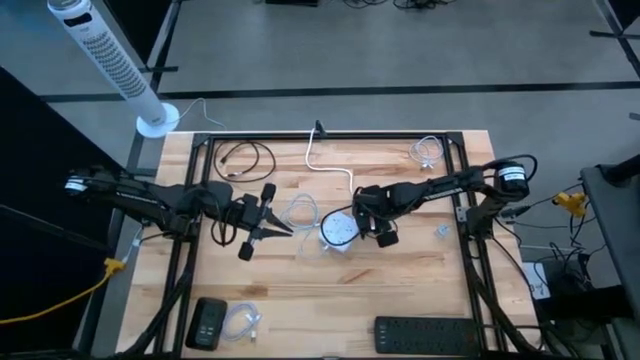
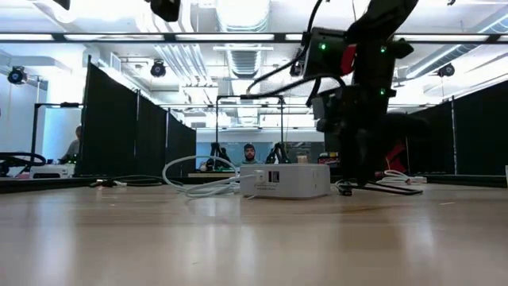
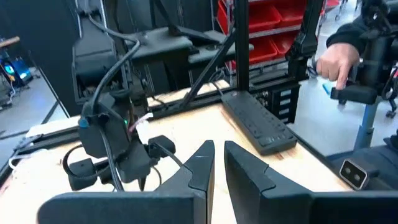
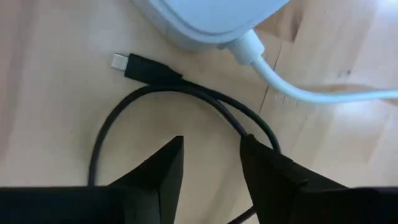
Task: Plug in charger cables
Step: Insert the black charger cable into the black outlet
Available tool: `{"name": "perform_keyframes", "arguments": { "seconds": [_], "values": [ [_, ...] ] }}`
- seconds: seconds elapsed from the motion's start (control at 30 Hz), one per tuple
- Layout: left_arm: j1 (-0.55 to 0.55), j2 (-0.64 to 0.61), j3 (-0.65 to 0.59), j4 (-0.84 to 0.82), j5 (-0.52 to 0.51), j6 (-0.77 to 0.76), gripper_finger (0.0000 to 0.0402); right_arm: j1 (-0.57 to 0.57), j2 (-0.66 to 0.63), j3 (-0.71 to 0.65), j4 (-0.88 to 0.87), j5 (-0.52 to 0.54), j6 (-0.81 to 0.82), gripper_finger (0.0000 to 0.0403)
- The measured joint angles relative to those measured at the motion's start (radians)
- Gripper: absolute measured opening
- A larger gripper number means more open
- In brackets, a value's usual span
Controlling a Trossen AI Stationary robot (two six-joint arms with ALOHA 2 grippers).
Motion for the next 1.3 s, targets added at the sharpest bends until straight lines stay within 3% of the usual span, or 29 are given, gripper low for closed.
{"name": "perform_keyframes", "arguments": {
  "seconds": [0.3, 0.67, 1.0, 1.3],
  "values": [
    [0.0, -0.003, 0.0, -0.02, 0.0, 0.002, 0.0025, -0.002, 0.049, 0.033, 0.013, 0.002, -0.034, 0.0099],
    [0.0, -0.001, 0.0, -0.029, 0.0, 0.001, 0.0025, -0.011, 0.047, 0.088, 0.032, 0.02, -0.09, 0.008],
    [0.0, 0.001, 0.0, -0.035, 0.0, -0.002, 0.0025, -0.051, 0.051, 0.076, 0.027, 0.021, -0.129, 0.0104],
    [0.0, 0.001, 0.0, -0.04, 0.0, -0.005, 0.0025, -0.053, 0.154, 0.083, 0.025, 0.001, -0.129, 0.0112]
  ]
}}
